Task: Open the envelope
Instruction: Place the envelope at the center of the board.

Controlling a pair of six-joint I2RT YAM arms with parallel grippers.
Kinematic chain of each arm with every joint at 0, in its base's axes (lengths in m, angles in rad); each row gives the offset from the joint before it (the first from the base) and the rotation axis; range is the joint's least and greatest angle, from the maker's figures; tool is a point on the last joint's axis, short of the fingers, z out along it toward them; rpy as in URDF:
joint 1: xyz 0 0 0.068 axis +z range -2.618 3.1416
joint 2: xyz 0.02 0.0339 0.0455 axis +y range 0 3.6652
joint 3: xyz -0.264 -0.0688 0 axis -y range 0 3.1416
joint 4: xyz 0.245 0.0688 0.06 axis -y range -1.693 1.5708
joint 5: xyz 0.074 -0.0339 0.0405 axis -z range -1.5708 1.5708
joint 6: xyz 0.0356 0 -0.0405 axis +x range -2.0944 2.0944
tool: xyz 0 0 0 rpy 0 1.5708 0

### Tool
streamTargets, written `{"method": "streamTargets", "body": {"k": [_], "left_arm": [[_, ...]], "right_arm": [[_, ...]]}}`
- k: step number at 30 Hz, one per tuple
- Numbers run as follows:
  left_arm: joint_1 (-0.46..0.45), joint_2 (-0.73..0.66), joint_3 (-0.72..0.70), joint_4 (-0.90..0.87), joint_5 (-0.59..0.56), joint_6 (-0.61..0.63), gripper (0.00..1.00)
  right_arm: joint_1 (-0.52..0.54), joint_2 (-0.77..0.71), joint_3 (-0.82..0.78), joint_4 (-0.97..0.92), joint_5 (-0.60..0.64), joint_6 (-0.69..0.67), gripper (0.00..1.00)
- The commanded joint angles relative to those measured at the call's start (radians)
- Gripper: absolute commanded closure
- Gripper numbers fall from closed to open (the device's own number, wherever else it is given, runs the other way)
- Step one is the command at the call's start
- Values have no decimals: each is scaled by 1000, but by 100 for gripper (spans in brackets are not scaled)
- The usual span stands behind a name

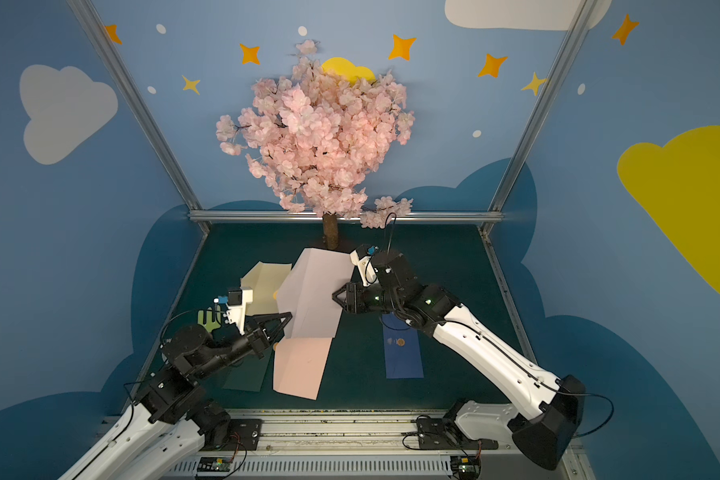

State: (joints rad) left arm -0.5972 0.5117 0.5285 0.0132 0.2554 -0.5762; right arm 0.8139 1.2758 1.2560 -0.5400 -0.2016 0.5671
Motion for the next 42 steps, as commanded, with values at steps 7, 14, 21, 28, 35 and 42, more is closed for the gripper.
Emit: {"method": "streamTargets", "body": {"k": [7, 14, 21, 28, 35, 42], "left_arm": [[7, 55, 3, 133, 59, -61, 97], [13, 124, -23, 117, -98, -93, 97], [15, 384, 20, 254, -146, -151, 97], [23, 704, 142, 376, -136, -185, 97], [55, 1085, 374, 459, -38, -239, 97], [74, 1354, 543, 454, 38, -321, 97]], "right_arm": [[-29, 34, 8, -131, 269, -77, 40], [-28, -127, -29, -223, 394, -98, 38], [-18, -224, -72, -257, 374, -72, 38], [-13, -268, -105, -268, 358, -59, 38], [-14, -289, -124, -271, 347, -61, 38], [-17, -315, -126, -296, 350, -68, 38]]}}
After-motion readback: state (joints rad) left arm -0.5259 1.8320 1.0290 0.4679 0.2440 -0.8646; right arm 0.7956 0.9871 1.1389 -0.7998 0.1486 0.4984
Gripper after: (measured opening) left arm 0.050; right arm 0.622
